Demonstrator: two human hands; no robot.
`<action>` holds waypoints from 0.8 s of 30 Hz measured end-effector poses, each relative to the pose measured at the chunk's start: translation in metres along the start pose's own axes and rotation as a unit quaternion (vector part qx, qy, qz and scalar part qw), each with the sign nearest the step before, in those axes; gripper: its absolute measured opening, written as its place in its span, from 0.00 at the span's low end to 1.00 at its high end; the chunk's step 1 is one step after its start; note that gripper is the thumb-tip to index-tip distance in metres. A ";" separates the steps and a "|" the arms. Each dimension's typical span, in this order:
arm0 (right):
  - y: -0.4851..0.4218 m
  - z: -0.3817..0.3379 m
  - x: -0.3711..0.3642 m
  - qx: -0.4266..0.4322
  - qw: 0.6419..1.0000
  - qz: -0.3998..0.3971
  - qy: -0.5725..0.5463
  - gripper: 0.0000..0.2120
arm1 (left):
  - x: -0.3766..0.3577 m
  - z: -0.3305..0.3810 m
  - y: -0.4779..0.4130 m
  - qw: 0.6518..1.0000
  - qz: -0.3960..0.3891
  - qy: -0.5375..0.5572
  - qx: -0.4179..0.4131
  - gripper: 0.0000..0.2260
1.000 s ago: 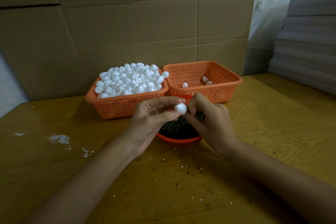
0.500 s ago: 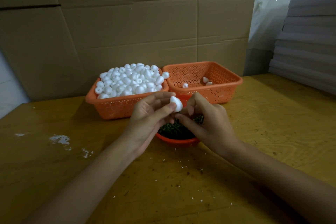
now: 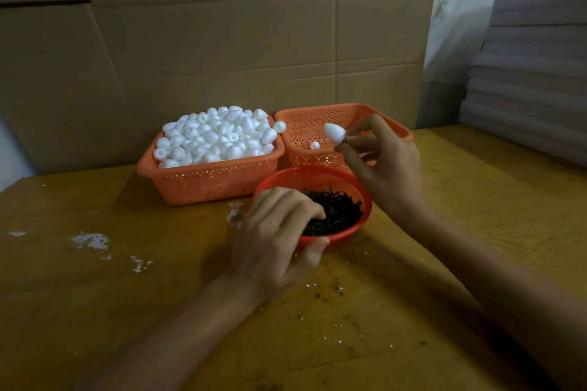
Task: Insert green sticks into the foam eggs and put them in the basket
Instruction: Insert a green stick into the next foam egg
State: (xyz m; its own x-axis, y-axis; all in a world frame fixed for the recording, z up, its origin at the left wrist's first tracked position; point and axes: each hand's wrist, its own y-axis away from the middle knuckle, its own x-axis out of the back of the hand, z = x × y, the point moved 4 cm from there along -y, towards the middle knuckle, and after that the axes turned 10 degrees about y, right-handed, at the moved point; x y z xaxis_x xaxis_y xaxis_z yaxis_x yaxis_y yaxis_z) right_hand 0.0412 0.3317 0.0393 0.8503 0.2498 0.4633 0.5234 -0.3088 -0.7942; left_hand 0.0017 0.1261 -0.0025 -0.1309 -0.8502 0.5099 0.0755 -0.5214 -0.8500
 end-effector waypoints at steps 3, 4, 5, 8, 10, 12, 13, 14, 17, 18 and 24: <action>-0.017 0.019 -0.004 -0.055 0.998 0.013 0.011 0.08 | -0.003 0.005 0.003 0.998 -0.011 -0.029 -0.046 0.26; -0.021 0.024 -0.006 -0.066 0.998 0.013 0.019 0.07 | -0.003 0.005 0.003 0.999 -0.008 -0.026 -0.044 0.26; -0.025 0.028 -0.009 -0.068 0.997 0.010 0.032 0.07 | -0.002 0.003 0.003 0.999 -0.005 -0.024 -0.037 0.26; -0.037 0.030 -0.017 -0.068 0.995 0.002 0.075 0.06 | -0.002 0.000 0.001 1.000 0.000 -0.021 -0.005 0.26; -0.044 0.031 -0.021 -0.068 0.992 -0.001 0.108 0.06 | -0.002 -0.001 0.001 1.000 0.002 -0.019 0.015 0.26; -0.047 0.032 -0.025 -0.070 0.989 -0.013 0.129 0.07 | -0.002 -0.001 0.001 1.000 0.001 -0.016 0.022 0.24; -0.047 0.033 -0.026 -0.071 0.989 -0.015 0.132 0.09 | -0.002 -0.002 0.001 1.000 0.001 -0.016 0.021 0.22; -0.046 0.033 -0.026 -0.069 0.989 -0.014 0.134 0.11 | -0.002 -0.002 0.001 1.000 0.001 -0.017 0.018 0.21; -0.042 0.033 -0.022 -0.051 0.988 -0.003 0.142 0.13 | -0.003 -0.002 0.001 1.000 0.000 -0.017 0.014 0.22; -0.040 0.033 -0.020 -0.048 0.989 0.000 0.142 0.13 | -0.003 -0.002 0.001 1.000 -0.001 -0.015 0.014 0.23; -0.032 0.031 -0.015 -0.038 0.989 0.009 0.142 0.11 | -0.005 -0.004 0.002 1.000 -0.007 -0.010 0.012 0.22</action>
State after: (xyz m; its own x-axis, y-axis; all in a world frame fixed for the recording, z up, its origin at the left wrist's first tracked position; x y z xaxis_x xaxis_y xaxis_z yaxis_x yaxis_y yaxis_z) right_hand 0.0105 0.3664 0.0454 0.8356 -0.0211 0.5489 0.5007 -0.3817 -0.7769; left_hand -0.0011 0.1290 -0.0074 -0.1121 -0.8439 0.5246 0.0982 -0.5348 -0.8393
